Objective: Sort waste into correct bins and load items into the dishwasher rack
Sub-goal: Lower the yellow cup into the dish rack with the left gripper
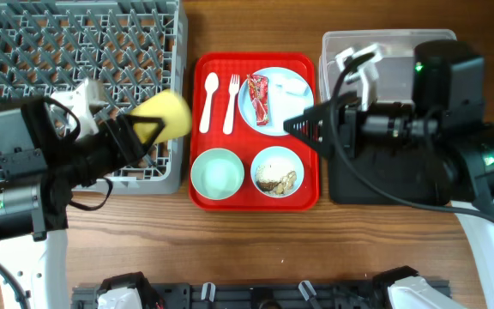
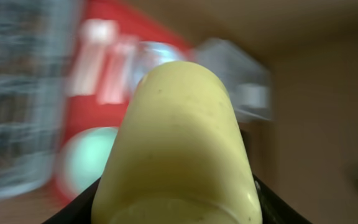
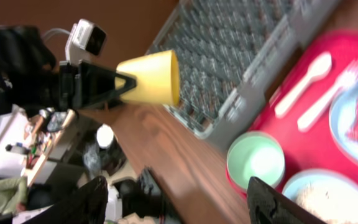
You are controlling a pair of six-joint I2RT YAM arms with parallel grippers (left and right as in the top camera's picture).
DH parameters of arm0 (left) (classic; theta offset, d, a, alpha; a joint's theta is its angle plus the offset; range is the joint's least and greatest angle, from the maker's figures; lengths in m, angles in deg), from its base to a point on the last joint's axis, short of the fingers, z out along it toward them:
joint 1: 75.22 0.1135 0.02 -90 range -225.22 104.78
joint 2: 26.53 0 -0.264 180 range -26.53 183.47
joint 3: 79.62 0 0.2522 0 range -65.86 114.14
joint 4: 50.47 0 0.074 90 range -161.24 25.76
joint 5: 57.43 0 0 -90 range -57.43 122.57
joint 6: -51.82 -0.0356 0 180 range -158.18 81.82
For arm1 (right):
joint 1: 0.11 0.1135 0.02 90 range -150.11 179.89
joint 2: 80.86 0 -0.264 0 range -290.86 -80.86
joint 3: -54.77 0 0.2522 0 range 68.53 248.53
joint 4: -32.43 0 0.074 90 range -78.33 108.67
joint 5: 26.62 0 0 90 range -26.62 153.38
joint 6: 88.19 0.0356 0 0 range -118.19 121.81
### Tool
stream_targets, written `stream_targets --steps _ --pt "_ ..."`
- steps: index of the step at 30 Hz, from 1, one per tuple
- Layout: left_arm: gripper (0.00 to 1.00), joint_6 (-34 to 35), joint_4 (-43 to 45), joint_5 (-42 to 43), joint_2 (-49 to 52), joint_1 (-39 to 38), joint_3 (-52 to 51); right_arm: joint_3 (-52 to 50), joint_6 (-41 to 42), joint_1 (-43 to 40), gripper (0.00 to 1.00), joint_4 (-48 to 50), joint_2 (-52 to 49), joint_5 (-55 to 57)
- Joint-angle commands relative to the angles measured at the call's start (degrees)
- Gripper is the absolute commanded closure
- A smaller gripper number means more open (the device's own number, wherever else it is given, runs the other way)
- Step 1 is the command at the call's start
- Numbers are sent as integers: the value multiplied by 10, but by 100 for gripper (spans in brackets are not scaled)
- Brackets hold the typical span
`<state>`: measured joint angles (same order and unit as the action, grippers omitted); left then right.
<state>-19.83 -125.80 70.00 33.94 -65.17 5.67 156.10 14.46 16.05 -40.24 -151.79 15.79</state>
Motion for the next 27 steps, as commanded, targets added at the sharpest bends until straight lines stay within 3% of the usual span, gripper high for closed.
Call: stream_targets --steps 1,7,12,19,27 --pt "69 -26 -51 -282 1 3 5 -2 -9 35 28 -30 -20 55" --pt "63 -12 -106 -302 37 3 5 -14 61 118 27 -31 -65 120" --pt "65 0 -99 -311 93 -4 5 -17 73 176 27 -29 -115 161" --pt "66 1 -65 -346 178 -75 5 -17 86 179 27 -18 -132 183" --pt "57 35 -64 -447 265 -132 5 -17 90 179 27 -20 -130 181"
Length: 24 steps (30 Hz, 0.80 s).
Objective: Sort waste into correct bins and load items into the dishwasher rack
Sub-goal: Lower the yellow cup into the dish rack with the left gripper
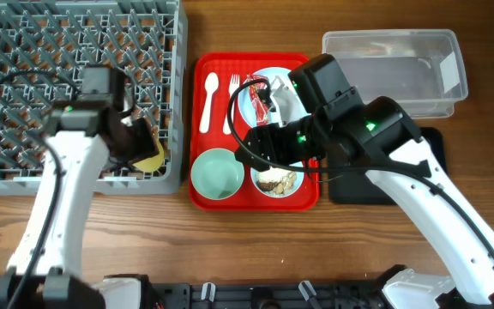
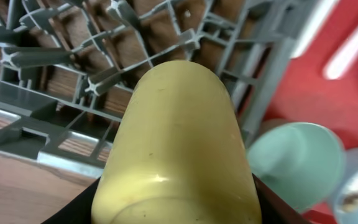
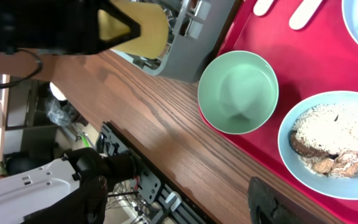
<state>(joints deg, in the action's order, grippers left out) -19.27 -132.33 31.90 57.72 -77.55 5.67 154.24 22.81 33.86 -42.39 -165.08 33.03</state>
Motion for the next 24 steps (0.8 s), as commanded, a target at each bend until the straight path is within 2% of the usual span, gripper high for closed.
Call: stream_targets --steps 1,4,5,7,8,16,18,21,24 --pt "57 30 5 -65 37 -8 5 2 6 1 27 1 2 8" --pt "49 30 15 -62 54 -8 5 2 6 1 27 1 2 8" --pt "41 30 18 -47 56 -8 5 2 6 1 27 1 2 8" --pt "10 30 24 -30 54 -8 5 2 6 1 27 1 2 8" --pt "0 30 23 -21 48 -7 10 2 6 1 27 1 2 8" --pt "0 27 -67 15 -7 -7 142 2 0 1 27 -3 2 9" --pt "0 10 -87 47 -26 -7 180 2 0 1 28 0 2 14" --pt "0 -19 -91 106 -60 -7 203 2 3 1 28 0 2 62" --pt "0 -22 -97 130 -99 -7 203 2 22 1 28 1 2 136"
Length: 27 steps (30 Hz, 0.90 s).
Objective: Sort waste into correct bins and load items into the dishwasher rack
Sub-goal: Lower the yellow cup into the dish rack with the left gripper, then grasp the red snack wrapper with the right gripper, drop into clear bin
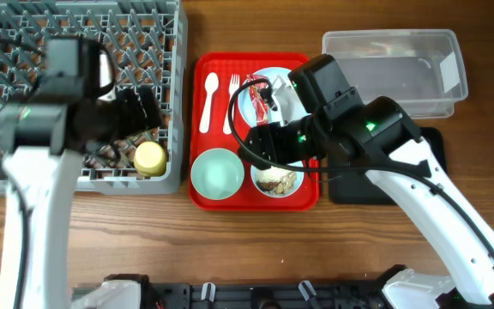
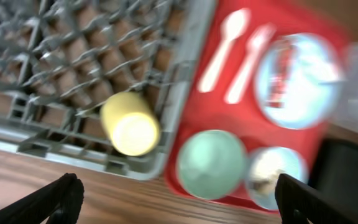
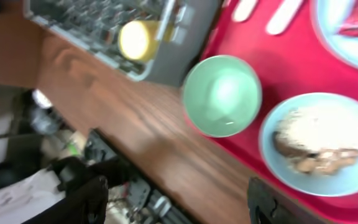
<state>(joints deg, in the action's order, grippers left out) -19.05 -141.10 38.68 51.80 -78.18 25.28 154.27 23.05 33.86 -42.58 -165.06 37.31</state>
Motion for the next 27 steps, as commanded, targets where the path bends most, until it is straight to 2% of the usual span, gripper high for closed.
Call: stream_targets --steps 1,7,9,12,14,17,21,27 --pt "0 -24 -16 70 -55 0 7 1 25 1 28 2 2 117" --pt "0 -24 -32 72 -132 0 7 1 26 -15 32 22 -16 158" --pt "0 -22 -32 72 -153 0 7 1 16 -21 38 55 -30 170" --pt "0 -22 -32 71 -173 0 7 1 5 -29 39 113 -63 219" --pt "0 -22 -32 71 -184 0 7 6 -39 -35 39 141 -95 223" --pt "0 -22 -32 71 -193 0 7 47 -76 -45 37 127 -173 223" --pt "0 -22 -32 71 -195 0 7 113 -77 -59 33 110 -276 223" --pt "0 -22 -32 71 -195 0 7 121 -75 -67 32 205 -365 223"
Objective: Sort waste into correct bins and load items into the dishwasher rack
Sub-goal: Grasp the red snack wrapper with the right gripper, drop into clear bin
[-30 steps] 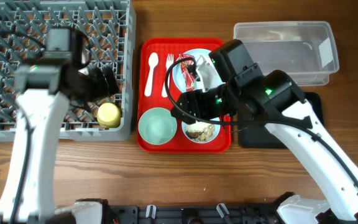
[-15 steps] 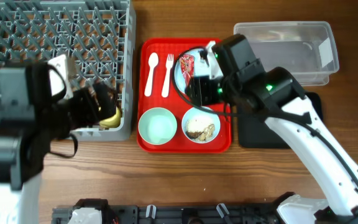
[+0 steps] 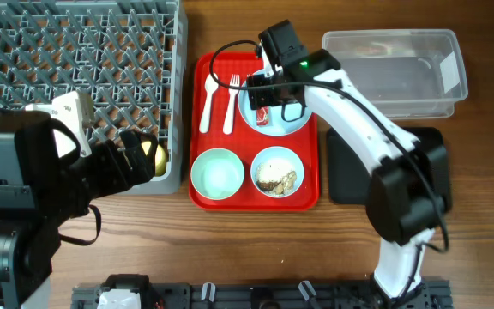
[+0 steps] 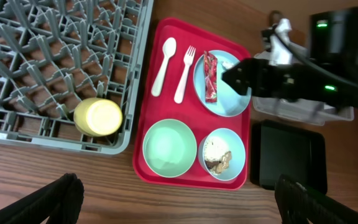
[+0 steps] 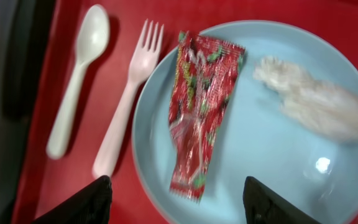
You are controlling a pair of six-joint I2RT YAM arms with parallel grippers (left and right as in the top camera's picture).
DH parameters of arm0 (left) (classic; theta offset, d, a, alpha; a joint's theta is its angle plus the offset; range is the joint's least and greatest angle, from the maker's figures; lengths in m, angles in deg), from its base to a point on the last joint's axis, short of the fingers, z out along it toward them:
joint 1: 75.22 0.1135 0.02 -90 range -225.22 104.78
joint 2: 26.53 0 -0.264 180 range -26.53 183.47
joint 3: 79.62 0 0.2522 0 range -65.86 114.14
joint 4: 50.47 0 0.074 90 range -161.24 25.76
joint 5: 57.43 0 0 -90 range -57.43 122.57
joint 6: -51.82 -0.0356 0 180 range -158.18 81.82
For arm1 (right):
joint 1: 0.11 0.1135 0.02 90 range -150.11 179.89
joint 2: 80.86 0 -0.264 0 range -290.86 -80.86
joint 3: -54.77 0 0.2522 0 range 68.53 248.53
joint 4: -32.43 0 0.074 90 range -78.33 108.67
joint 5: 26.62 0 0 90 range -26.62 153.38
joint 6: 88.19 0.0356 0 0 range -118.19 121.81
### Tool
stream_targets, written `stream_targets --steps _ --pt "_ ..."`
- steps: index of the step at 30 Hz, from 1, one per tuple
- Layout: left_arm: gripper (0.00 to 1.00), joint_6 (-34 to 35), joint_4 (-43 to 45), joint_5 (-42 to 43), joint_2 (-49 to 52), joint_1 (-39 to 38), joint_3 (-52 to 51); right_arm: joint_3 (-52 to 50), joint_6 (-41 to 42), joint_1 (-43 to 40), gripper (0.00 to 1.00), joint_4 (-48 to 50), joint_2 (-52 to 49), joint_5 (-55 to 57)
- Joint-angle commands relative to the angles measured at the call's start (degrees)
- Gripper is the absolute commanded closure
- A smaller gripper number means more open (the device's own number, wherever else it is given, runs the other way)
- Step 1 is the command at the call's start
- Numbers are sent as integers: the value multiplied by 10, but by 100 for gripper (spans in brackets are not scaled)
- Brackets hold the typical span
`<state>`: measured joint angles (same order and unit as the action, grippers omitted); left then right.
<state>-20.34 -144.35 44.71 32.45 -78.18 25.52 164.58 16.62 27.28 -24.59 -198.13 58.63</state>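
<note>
A yellow cup [image 3: 150, 159] stands in the front right corner of the grey dishwasher rack [image 3: 75, 69]. My left gripper [image 4: 179, 190] is open and empty, high over the table's front edge, near the cup. The red tray [image 3: 311, 197] holds a white spoon [image 3: 208, 103], a fork [image 3: 231, 103], a green bowl [image 3: 217, 174], a bowl of food scraps [image 3: 277, 174] and a blue plate [image 5: 260, 162]. On the plate lie a red wrapper [image 5: 201, 109] and a crumpled tissue [image 5: 316, 102]. My right gripper [image 5: 176, 186] hangs open just over the wrapper.
A clear plastic bin [image 3: 393, 69] stands at the back right, with a black bin [image 3: 346, 172] in front of it. The rack fills the back left. Bare wood runs along the table's front edge.
My right gripper was over the two bowls at the tray's front and is now over the blue plate and wrapper. My left gripper has drawn back; the cup has stayed in the rack.
My left gripper held the yellow cup above the rack's right edge. Then the cup was low in the rack's front right corner, still gripped. Then it stood there released. My right gripper was over the tray's bowls and is now above the wrapper.
</note>
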Motion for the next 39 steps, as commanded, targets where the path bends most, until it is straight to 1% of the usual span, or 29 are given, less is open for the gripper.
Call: stream_targets --steps 1,6,7,8,9,10,14,16,17,18,19,20,24,29,32,34,39 --pt "0 -9 1 11 -1 0 4 17 -10 -1 32 32 -44 10" --pt "0 -9 1 11 -1 0 4 17 9 -1 34 44 -94 35" --pt "0 -9 1 11 -1 0 4 17 9 -1 41 45 -106 35" --pt "0 -9 1 11 -1 0 4 17 10 -1 55 46 -115 32" --pt "0 -9 1 11 -1 0 4 17 16 -1 64 46 -118 32" --pt "0 -9 1 11 -1 0 4 17 21 -1 71 45 -120 33" --pt "0 -9 1 11 -1 0 4 17 21 -1 69 47 -121 23" --pt "0 -9 1 11 -1 0 4 17 22 -1 75 39 -121 22" --pt "0 -9 1 11 -1 0 4 14 26 -1 75 38 -125 22" --pt "0 -9 1 11 -1 0 4 12 34 -1 80 37 -128 22" --pt "0 -9 1 11 -1 0 4 9 34 -1 94 37 -133 22" --pt "0 -9 1 11 -1 0 4 9 34 -1 96 32 -136 21" --pt "0 -9 1 11 -1 0 4 19 32 -5 96 8 -114 18" --pt "0 -9 1 11 -1 0 4 48 21 -28 96 -23 -5 37" --pt "0 -9 1 11 -1 0 4 48 19 -70 96 -20 69 87" --pt "0 -9 1 11 -1 0 4 48 19 -101 96 -22 95 105" --pt "0 -9 1 11 -1 0 4 45 17 -181 96 -49 95 108"
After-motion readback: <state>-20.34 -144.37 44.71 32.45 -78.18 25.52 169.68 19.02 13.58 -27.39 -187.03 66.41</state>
